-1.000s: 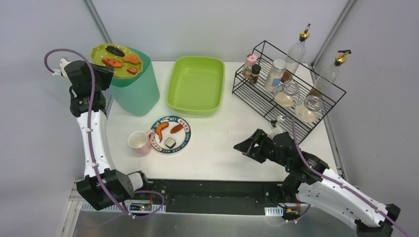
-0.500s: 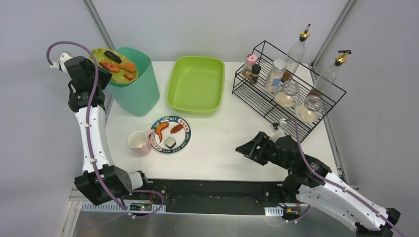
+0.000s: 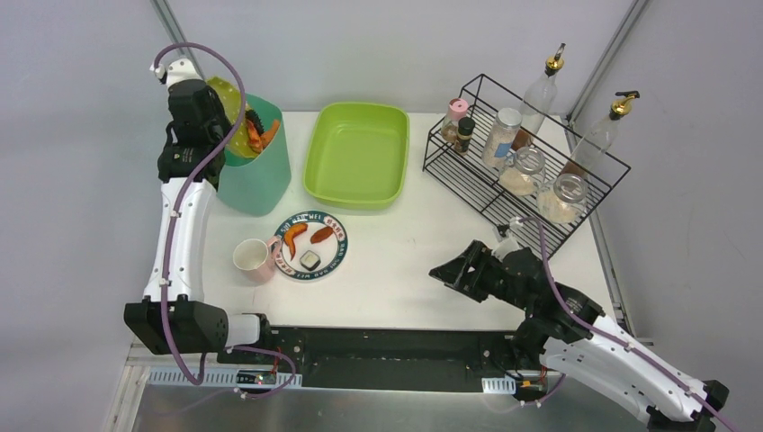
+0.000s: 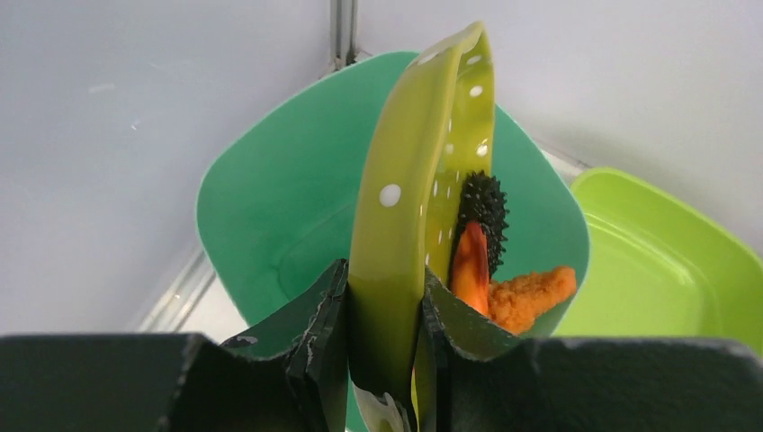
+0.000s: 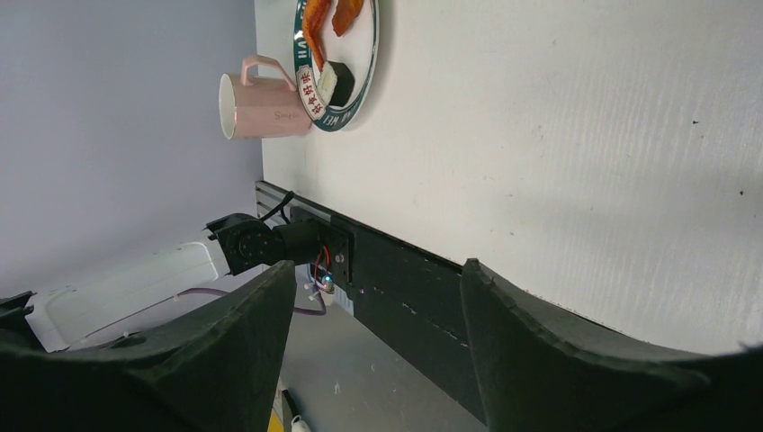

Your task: Clear the kitchen counter

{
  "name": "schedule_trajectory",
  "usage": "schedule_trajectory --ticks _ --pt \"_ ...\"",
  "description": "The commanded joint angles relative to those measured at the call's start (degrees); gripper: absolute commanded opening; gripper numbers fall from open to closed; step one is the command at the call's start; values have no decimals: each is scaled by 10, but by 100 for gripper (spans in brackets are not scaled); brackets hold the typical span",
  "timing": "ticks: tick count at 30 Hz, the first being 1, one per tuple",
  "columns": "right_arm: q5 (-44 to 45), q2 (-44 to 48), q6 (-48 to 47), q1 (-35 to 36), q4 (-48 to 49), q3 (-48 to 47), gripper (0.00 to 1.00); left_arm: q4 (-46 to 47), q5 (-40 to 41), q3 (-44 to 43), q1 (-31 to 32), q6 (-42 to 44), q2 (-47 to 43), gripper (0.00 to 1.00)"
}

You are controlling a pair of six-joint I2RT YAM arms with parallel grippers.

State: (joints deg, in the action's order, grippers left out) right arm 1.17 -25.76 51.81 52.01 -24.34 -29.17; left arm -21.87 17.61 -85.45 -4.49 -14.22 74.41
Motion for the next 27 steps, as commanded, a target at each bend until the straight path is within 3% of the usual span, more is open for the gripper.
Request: schedule_trajectory --ticks 1,10,19,27 --pt "0 16 -5 3 -9 0 71 132 117 -42 20 96 -7 0" --pt "-5 13 -5 3 -20 -3 71 382 306 24 100 355 17 0" --pt "-4 8 -6 2 -19 1 71 574 347 11 203 590 59 0" --pt "-5 -11 -6 3 3 8 72 601 368 -107 333 708 92 0"
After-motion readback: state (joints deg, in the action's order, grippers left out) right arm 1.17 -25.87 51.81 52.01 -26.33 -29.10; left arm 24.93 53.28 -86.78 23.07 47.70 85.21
